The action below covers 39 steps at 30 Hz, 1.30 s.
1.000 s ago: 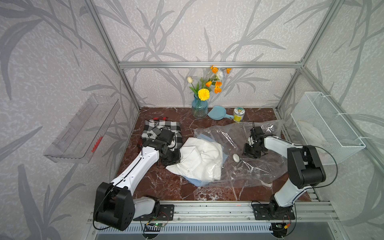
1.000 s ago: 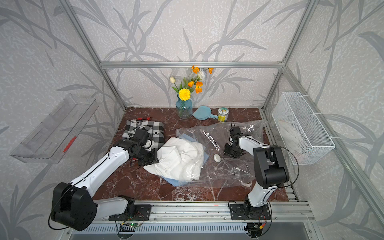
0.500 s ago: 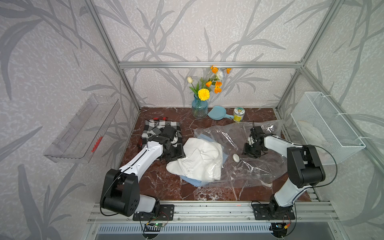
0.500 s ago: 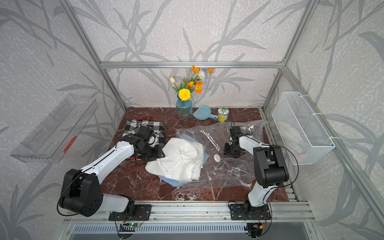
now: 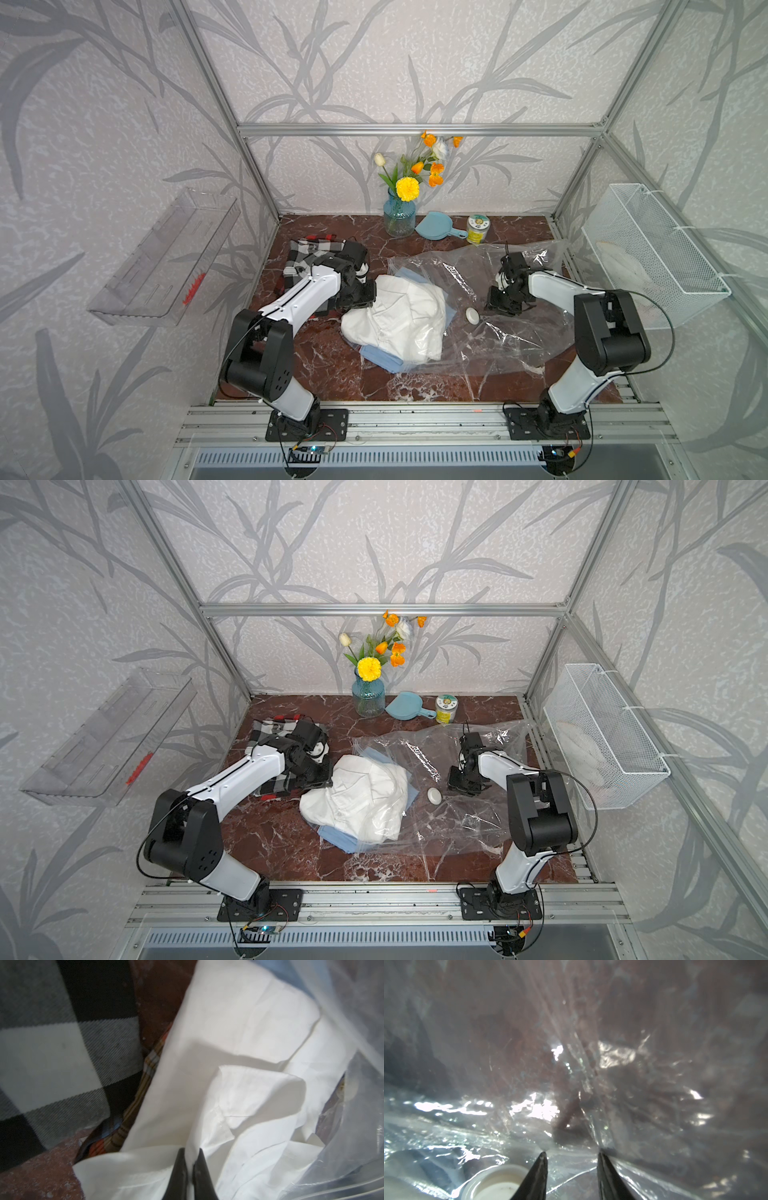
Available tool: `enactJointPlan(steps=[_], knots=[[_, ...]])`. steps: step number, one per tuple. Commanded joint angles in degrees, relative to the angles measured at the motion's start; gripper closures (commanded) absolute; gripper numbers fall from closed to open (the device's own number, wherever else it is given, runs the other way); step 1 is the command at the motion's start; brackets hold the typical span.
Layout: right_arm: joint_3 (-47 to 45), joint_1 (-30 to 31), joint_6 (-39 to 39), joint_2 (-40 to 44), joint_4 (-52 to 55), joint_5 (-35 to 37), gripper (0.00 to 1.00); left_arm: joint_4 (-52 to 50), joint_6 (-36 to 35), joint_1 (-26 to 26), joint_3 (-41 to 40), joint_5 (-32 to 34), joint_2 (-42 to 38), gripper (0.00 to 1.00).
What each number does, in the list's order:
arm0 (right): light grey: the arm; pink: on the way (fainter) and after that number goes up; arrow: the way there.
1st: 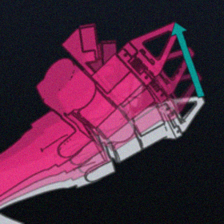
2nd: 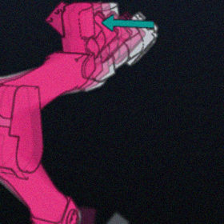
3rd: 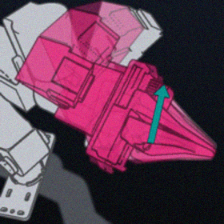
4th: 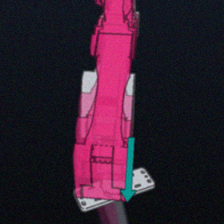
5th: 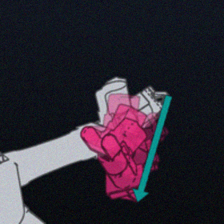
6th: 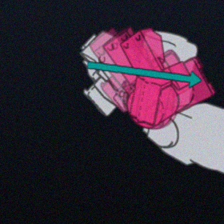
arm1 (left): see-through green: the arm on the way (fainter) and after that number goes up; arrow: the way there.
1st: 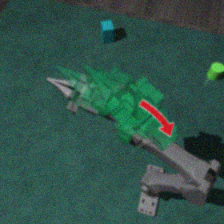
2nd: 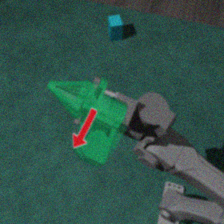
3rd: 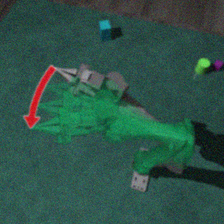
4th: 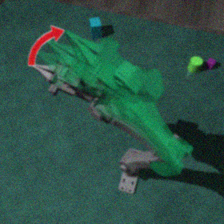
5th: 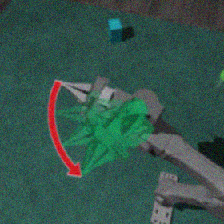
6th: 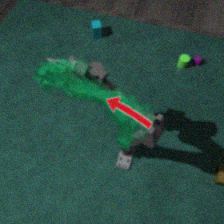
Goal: Take the shirt out of the vacuum bag
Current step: Take out the shirt from the vacuum bag.
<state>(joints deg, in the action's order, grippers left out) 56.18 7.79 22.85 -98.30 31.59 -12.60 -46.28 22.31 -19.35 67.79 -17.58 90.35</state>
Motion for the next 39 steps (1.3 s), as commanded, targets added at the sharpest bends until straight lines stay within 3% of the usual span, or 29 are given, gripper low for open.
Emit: enactJointPlan(steps=[1,8,17,18,22,24,26,32,36,39], knots=[[0.54,-0.41,-0.47,-0.18,1.23,0.53,0.59,-0.20,-2.24,-1.25,4.74,0.53,1.38,0.98],[0.68,-0.39,-0.80,0.13,1.29,0.16,0.60,-0.64,-5.05,-1.65,11.63,1.30,8.42,0.98],[0.25,-0.32,-1.13,0.13,1.10,-1.20,0.60,-0.38,-6.42,-0.90,16.67,9.58,17.10,0.93],[0.24,-0.34,-1.10,0.15,1.09,-1.30,0.61,0.05,-5.97,-0.65,17.04,11.10,17.31,0.90],[0.35,-0.15,-1.26,0.13,1.21,-2.06,0.60,1.07,-5.00,-0.37,18.72,12.05,16.18,0.60],[0.46,-0.06,-1.54,2.14,1.49,-2.11,0.60,-0.57,-3.60,-0.51,20.24,12.60,13.38,0.43],[0.59,-0.06,-1.83,2.86,1.84,-2.07,0.60,-1.54,-1.78,-0.51,20.24,13.01,8.23,0.03],[1.45,-0.04,-3.12,4.90,2.50,-3.77,0.57,-2.96,6.95,-0.61,10.60,10.30,-12.70,0.00],[2.86,0.56,-4.49,6.13,3.16,-5.53,0.50,-4.61,14.86,-1.69,-1.24,4.76,-23.44,0.00],[3.93,1.16,-5.17,6.88,3.67,-5.99,0.44,-0.04,23.20,-3.55,-11.41,0.79,-30.58,0.00]])
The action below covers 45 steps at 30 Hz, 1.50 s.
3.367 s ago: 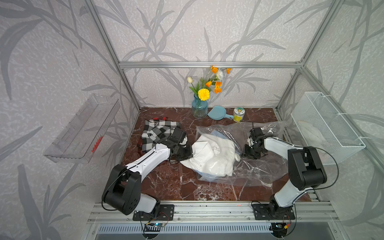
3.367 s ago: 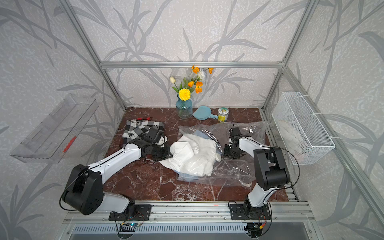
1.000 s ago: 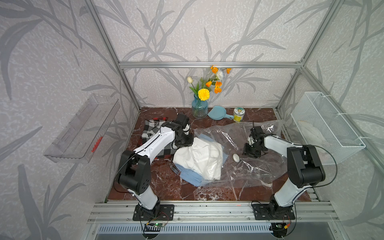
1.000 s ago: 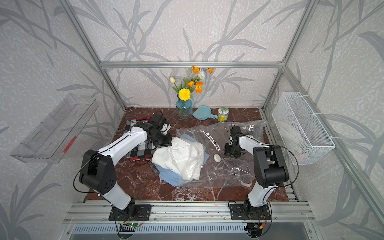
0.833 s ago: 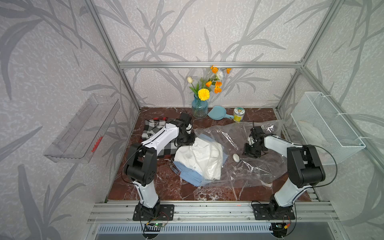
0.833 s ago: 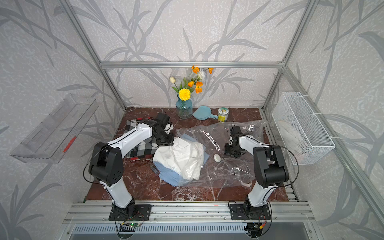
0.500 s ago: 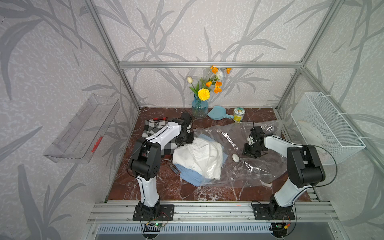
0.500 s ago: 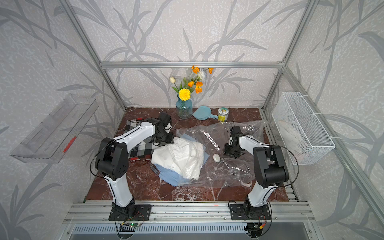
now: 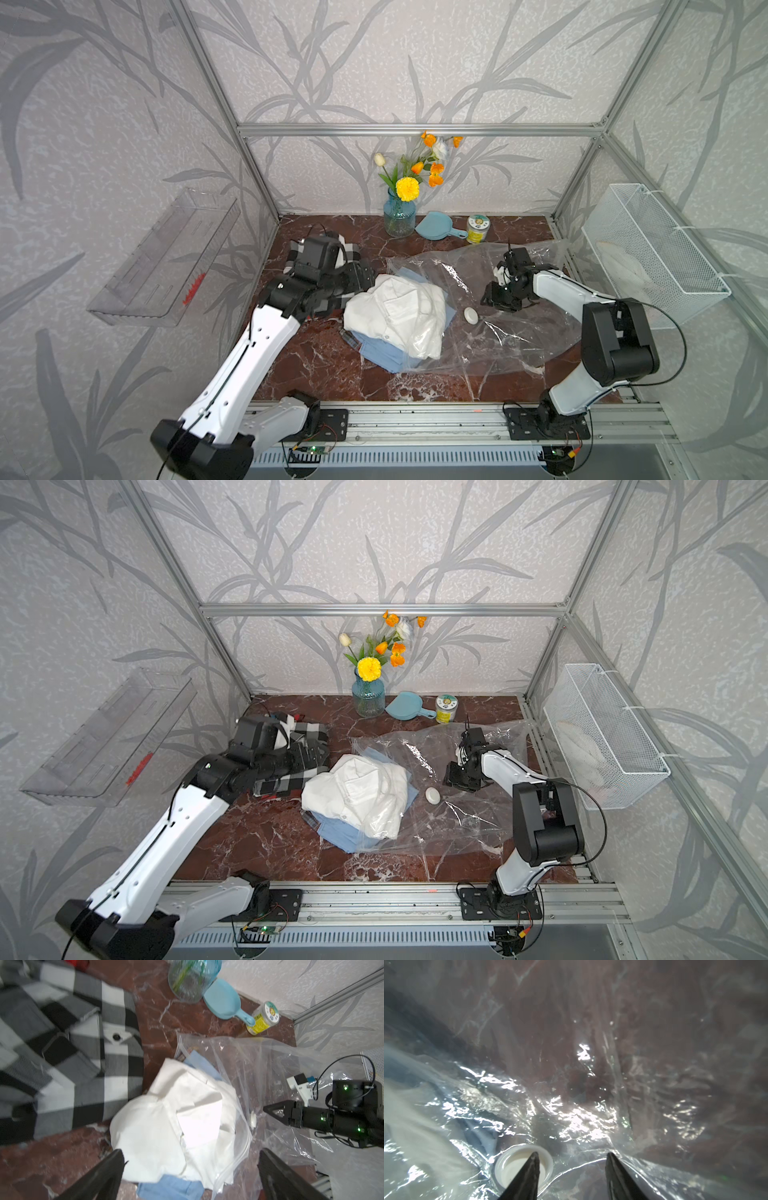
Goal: Take the shirt out of the vacuum bag
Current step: Take out the shirt from the vacuum bag, then move the shirt at the center of the board.
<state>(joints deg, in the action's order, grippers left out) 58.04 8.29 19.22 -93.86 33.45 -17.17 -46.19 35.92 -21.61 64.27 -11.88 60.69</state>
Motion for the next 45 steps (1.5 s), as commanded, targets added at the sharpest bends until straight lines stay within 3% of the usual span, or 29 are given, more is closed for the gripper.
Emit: enactJointPlan(steps=[1,5,9,18,21,27,31,38,45], knots=[[2.31,0.80,-1.63,2.61,1.92,-1.59,0.43,2.02,12.32,-2.03,-10.58,-5.45,-2.66,0.00],[3.40,1.50,-2.07,3.07,2.46,-2.08,0.39,12.86,21.76,-5.07,-19.56,-4.20,-6.73,0.00],[5.08,2.55,-2.76,3.90,4.14,-1.93,0.37,23.83,29.74,-6.75,-25.13,-4.63,-5.52,0.01],[9.63,6.36,-2.73,5.53,6.63,-1.90,0.36,35.84,38.03,-8.61,-32.35,-2.48,-0.54,0.04],[11.77,7.42,-2.76,5.27,7.73,-1.82,0.36,33.53,39.58,-8.94,-32.55,-2.80,-0.96,0.05],[14.69,9.30,-2.56,4.89,8.66,-2.05,0.35,19.89,41.49,-10.10,-32.35,-0.15,-12.02,0.03],[16.01,10.29,-2.59,3.96,8.86,-2.17,0.35,18.35,44.72,-12.09,-34.09,0.08,-16.82,0.03],[18.00,12.06,-2.48,2.31,8.91,-2.34,0.34,26.15,49.48,-18.48,-37.72,2.14,-12.67,0.04],[19.27,13.72,-2.53,0.88,9.12,-2.08,0.34,36.99,51.11,-19.79,-39.24,8.32,-8.28,0.12]])
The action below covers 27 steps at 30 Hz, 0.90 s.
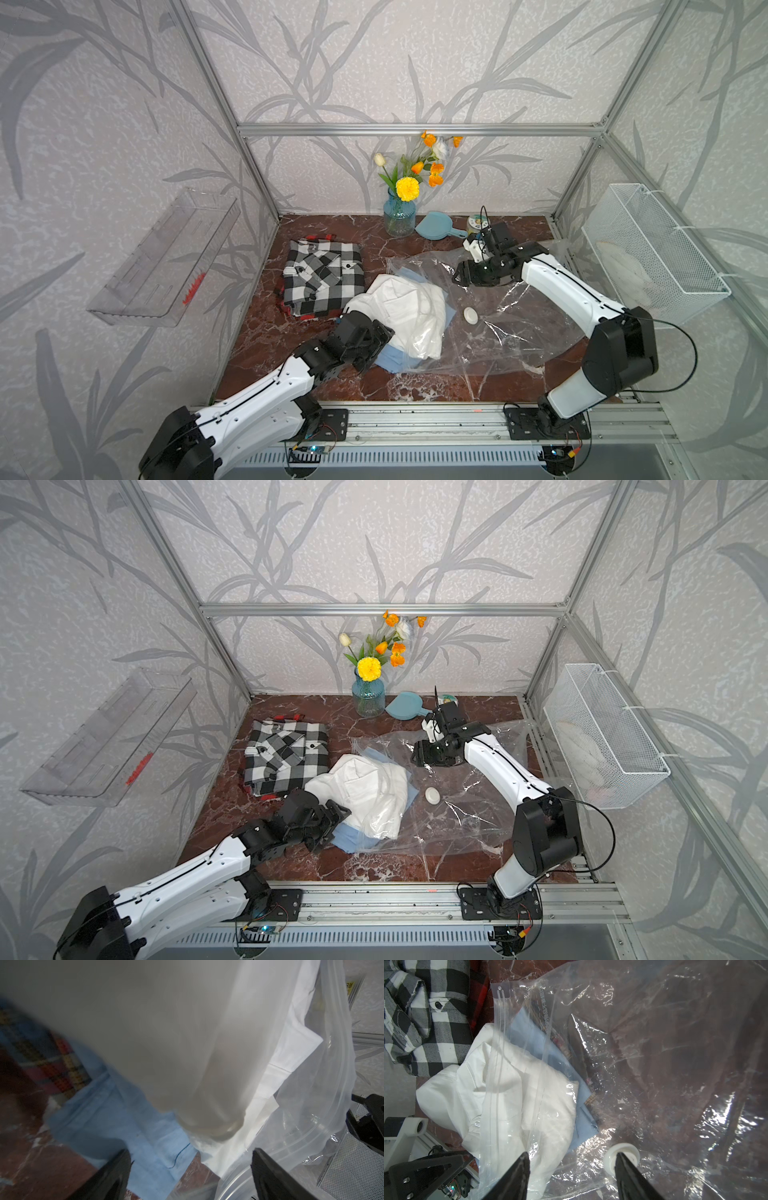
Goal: Take the shirt out of the vacuum bag
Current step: Move the shirt at the center of the board.
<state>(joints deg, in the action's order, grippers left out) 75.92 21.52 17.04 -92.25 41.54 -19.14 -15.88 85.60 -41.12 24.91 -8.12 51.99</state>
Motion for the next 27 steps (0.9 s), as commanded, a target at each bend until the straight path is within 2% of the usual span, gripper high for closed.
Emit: enactJointPlan(steps=[1,6,12,19,24,27], knots=[[1.26,0.62,-0.34,-0.82,0.96,-0.04,0.34,7.90,1.21,-0.43,0.52,5.42,0.97,0.12],[0.25,0.72,-0.30,-1.00,0.49,0.33,0.34,11.33,0.27,-0.71,2.45,5.17,5.82,0.13],[-0.77,0.76,-0.32,-1.51,-0.22,0.32,0.34,15.02,1.30,-0.91,0.70,5.78,9.11,0.14],[-1.04,0.80,-0.16,-1.84,-0.93,-0.35,0.34,11.73,-1.85,-1.28,1.42,13.87,6.05,0.16],[-0.79,0.81,-0.37,-1.93,-0.58,-0.44,0.34,12.82,-2.79,-1.36,0.61,15.32,8.01,0.20],[-0.85,0.81,-0.44,-1.71,-0.43,-0.30,0.34,11.74,-3.81,-1.46,1.15,16.73,8.60,0.25]])
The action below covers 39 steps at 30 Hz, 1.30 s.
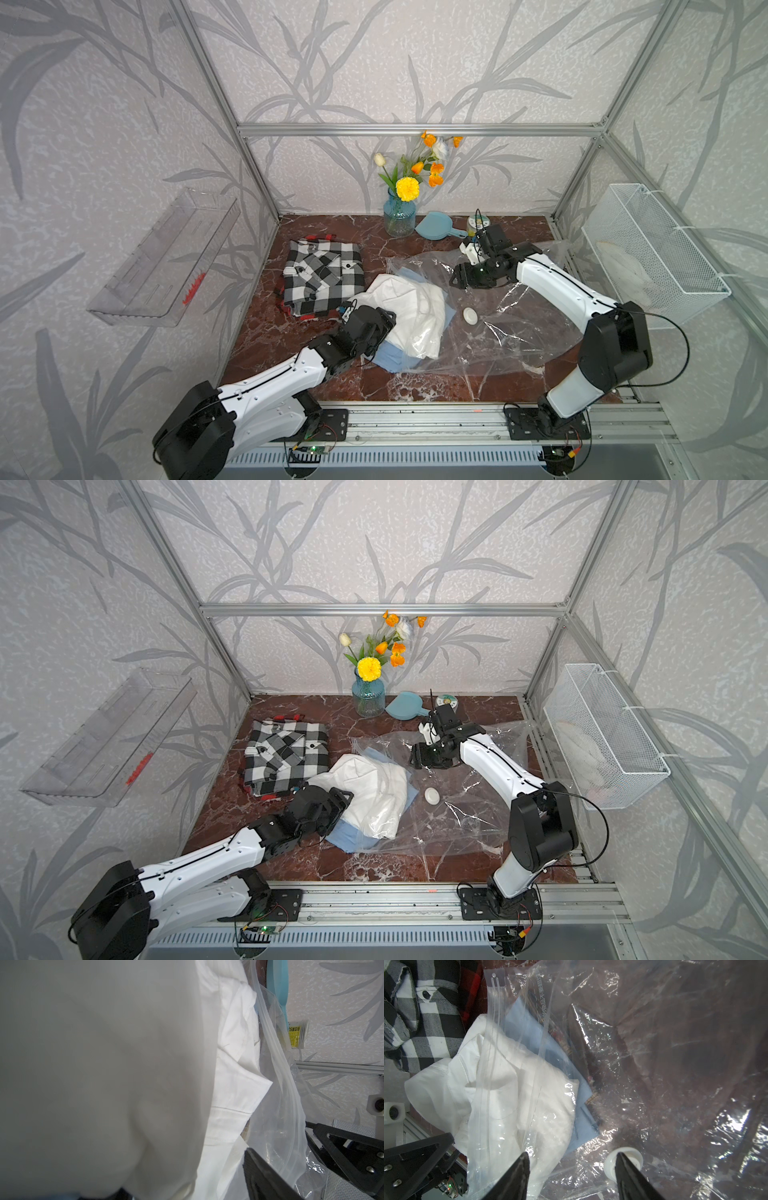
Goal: Take the shirt out of the vacuum bag
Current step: Move the shirt at the center of the board.
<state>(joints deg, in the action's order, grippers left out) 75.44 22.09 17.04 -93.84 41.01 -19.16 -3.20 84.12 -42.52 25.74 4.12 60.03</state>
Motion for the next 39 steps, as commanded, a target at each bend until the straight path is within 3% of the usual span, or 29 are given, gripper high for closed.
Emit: enactJointPlan(steps=[1,9,11,13,18,26,34,39], knots=[[-0.31,0.29,-0.46,-0.16,-0.05,-0.38,0.34,-0.85,-2.88,-0.02,0.47,4.82,0.94,0.28],[-0.24,0.31,-0.42,-0.38,-0.13,-0.62,0.34,-1.03,-5.73,0.06,3.52,3.05,7.04,0.49],[-0.15,0.43,-0.37,-0.29,-0.12,-0.75,0.34,-0.97,-6.36,0.10,4.06,2.27,8.02,0.60],[0.05,0.74,-0.20,-0.20,-0.17,-1.26,0.34,-1.06,-7.16,0.16,4.77,1.39,8.90,0.79],[0.23,2.55,-0.09,-0.44,-0.90,-3.02,0.34,-2.74,-11.42,0.50,8.06,-0.84,9.84,0.98],[-2.24,6.35,2.04,-1.79,-4.48,-4.75,0.34,-12.73,-22.29,3.11,16.15,-5.00,7.62,1.00],[-4.54,7.02,2.88,-5.80,-6.56,-4.66,0.34,-33.23,-39.54,11.28,29.53,-12.90,7.85,1.00],[-4.71,7.05,2.56,-6.69,-6.71,-4.35,0.35,-35.79,-43.47,15.45,29.03,-17.44,8.66,1.00]])
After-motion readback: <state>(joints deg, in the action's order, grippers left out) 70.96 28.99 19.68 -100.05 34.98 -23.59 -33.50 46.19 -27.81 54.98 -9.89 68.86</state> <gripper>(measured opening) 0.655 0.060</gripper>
